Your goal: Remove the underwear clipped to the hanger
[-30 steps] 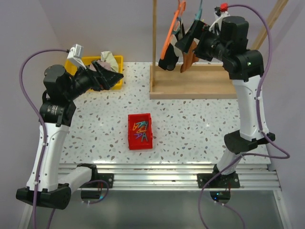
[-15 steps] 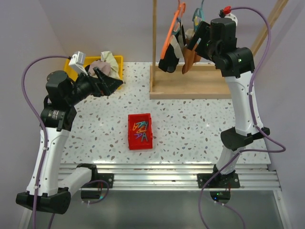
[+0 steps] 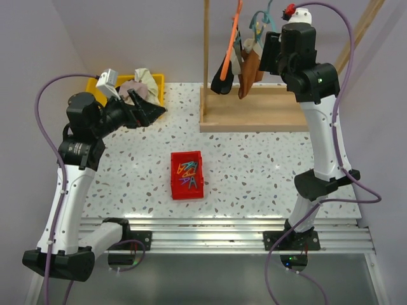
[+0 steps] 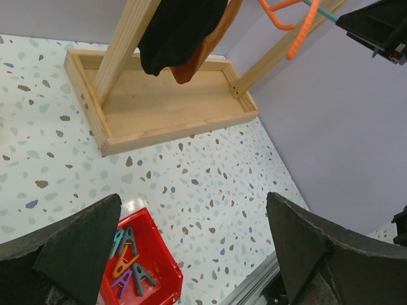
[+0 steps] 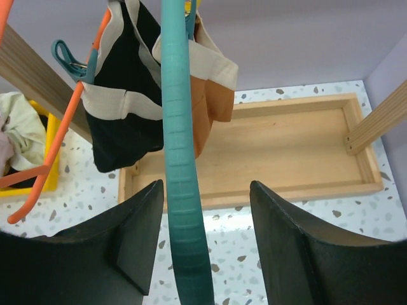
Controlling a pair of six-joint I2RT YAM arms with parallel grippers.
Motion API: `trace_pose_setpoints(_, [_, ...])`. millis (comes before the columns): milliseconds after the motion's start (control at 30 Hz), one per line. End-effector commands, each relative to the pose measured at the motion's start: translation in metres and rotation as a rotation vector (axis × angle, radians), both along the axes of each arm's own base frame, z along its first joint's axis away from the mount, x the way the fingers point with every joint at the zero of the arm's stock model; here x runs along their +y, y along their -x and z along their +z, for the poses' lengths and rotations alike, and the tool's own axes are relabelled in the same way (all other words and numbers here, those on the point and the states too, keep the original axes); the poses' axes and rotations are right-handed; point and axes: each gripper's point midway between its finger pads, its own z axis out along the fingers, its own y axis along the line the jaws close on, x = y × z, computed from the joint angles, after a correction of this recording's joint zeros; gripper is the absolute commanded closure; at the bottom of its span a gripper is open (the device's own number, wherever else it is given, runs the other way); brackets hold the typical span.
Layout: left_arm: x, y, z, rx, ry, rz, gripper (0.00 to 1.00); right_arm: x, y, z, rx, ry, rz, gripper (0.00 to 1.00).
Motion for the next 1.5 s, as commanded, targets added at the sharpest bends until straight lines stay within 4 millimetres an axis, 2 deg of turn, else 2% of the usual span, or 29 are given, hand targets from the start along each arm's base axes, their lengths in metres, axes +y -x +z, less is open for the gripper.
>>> trace_pose_setpoints(0, [-0.001, -0.005, -0.001, -0.022, -0.014, -0.006, 0.00, -0.007, -0.005, 0.023, -0.080, 0.112, 0.022, 0.41])
trace_pose_setpoints(33, [-0.002, -0.006, -0.002, -0.019, -0.015, -0.006, 0.00, -0.006, -0.006, 0.022, -0.080, 0.108, 0.021, 0.45])
trace_pose_setpoints(67, [-0.001, -0.007, -0.003, -0.018, -0.016, -0.005, 0.00, -0.004, -0.009, 0.020, -0.074, 0.107, 0.023, 0.60])
trace_pose_setpoints(167, [-0.001, -0.009, -0.005, -0.018, -0.020, -0.006, 0.00, 0.000, -0.013, 0.014, -0.061, 0.095, 0.035, 0.80])
trace_pose_setpoints(233, [-0.001, -0.010, -0.007, -0.014, -0.026, -0.007, 0.00, 0.003, -0.015, 0.013, -0.056, 0.086, 0.046, 0.85])
trace_pose_setpoints(300, [-0.001, -0.010, -0.007, -0.018, -0.028, -0.004, 0.00, 0.006, -0.014, 0.014, -0.060, 0.074, 0.054, 1.00])
trace_pose_setpoints(467, [-0.002, -0.012, -0.009, -0.015, -0.027, -0.008, 0.00, 0.004, -0.015, 0.031, -0.126, 0.036, 0.045, 1.00])
trace_pose_setpoints(533, [-0.002, -0.013, -0.010, -0.015, -0.027, -0.013, 0.00, 0.004, -0.018, 0.040, -0.162, 0.013, 0.041, 0.89])
trace_pose_setpoints(600, [-0.003, -0.014, -0.012, -0.010, -0.024, -0.017, 0.00, 0.001, -0.020, 0.047, -0.193, -0.013, 0.024, 1.00])
trace_pose_setpoints(733, [-0.004, -0.015, -0.012, -0.007, -0.022, -0.025, 0.00, 0.004, -0.023, 0.074, -0.307, -0.081, 0.023, 1.00])
trace_pose_setpoints(833, [-0.004, -0.014, -0.010, -0.011, -0.023, -0.025, 0.00, 0.003, -0.023, 0.087, -0.355, -0.101, 0.017, 1.00])
trace_pose_setpoints(900, [-0.004, -0.014, -0.008, -0.017, -0.023, -0.025, 0.00, 0.000, -0.013, 0.101, -0.397, -0.116, 0.021, 1.00])
trace_pose_setpoints(967, [-0.004, -0.014, -0.006, -0.021, -0.025, -0.022, 0.00, 0.000, -0.012, 0.105, -0.437, -0.126, 0.024, 1.00])
trace_pose_setpoints(1000, [-0.004, -0.014, -0.006, -0.023, -0.026, -0.021, 0.00, -0.005, 0.001, 0.126, -0.508, -0.148, 0.023, 1.00])
trace_pose_setpoints(1033, [-0.004, -0.014, -0.006, -0.021, -0.028, -0.021, 0.00, -0.004, -0.002, 0.116, -0.493, -0.140, 0.022, 1.00])
trace_pose_setpoints(1100, [-0.003, -0.014, -0.006, -0.023, -0.029, -0.018, 0.00, -0.007, 0.003, 0.121, -0.514, -0.139, 0.021, 1.00])
trace_pose_setpoints(1300, [-0.003, -0.016, -0.008, -0.020, -0.029, -0.020, 0.00, -0.006, 0.000, 0.114, -0.491, -0.114, 0.029, 1.00])
trace_pose_setpoints(1367, [-0.003, -0.017, -0.008, -0.020, -0.030, -0.018, 0.00, -0.002, -0.005, 0.104, -0.433, -0.091, 0.038, 1.00])
trace_pose_setpoints(1400, [-0.003, -0.016, -0.008, -0.020, -0.030, -0.018, 0.00, -0.002, -0.007, 0.088, -0.365, -0.067, 0.039, 1.00])
trace_pose_setpoints(1467, [-0.003, -0.016, -0.010, -0.017, -0.031, -0.019, 0.00, 0.001, -0.010, 0.079, -0.320, -0.063, 0.044, 1.00])
